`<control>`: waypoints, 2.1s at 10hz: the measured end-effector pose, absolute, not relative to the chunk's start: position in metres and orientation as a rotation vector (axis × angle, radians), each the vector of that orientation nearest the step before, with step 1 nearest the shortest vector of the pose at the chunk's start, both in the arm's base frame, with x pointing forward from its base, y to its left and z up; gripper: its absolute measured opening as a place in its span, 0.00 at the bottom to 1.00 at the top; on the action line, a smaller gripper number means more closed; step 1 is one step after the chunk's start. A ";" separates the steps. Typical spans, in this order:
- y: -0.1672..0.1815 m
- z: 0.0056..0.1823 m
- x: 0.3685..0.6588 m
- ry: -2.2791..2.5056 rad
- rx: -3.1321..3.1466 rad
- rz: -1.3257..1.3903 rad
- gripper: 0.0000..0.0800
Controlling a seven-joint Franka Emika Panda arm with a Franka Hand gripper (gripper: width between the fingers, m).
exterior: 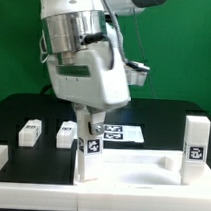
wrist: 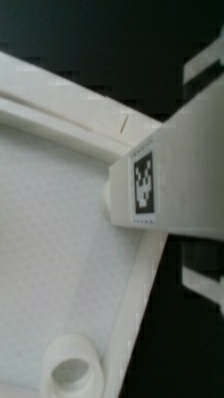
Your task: Assemble desk
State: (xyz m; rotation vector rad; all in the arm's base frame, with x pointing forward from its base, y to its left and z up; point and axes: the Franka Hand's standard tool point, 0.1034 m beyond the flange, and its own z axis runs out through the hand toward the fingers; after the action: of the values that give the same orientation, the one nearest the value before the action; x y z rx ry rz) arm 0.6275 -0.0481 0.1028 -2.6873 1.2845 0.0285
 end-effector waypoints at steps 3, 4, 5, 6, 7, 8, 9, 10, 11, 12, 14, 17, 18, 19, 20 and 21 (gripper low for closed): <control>-0.049 0.102 0.627 1.040 -2.804 0.008 0.75; -0.049 0.102 0.627 0.950 -2.835 0.001 0.80; -0.049 0.102 0.627 0.870 -2.861 -0.005 0.81; -0.052 0.104 0.627 0.541 -2.972 -0.029 0.81; -0.051 0.108 0.628 0.260 -3.028 -0.046 0.81; -0.048 0.107 0.627 -0.056 -3.055 -0.051 0.81; -0.049 0.105 0.625 -0.016 -3.053 -0.049 0.81; -0.050 0.105 0.625 -0.010 -3.053 -0.048 0.81; -0.050 0.105 0.625 0.008 -3.053 -0.047 0.81; -0.050 0.104 0.625 0.009 -3.053 -0.047 0.81; -0.049 0.104 0.625 0.251 -3.039 -0.035 0.40; -0.049 0.104 0.625 0.564 -2.996 -0.020 0.36; -0.048 0.104 0.625 0.715 -2.963 -0.013 0.36; -0.045 0.104 0.625 0.911 -2.909 -0.004 0.36; -0.042 0.106 0.627 1.192 -2.805 0.010 0.36; -0.041 0.106 0.628 1.433 -2.680 0.024 0.36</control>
Offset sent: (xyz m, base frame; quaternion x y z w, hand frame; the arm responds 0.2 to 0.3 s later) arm 0.0000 0.0000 0.0000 0.0000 0.0000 -0.1938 0.9810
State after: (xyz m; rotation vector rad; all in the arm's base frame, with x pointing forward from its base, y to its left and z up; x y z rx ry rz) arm 0.6276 -0.0411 0.1061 -2.6799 1.4327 0.0243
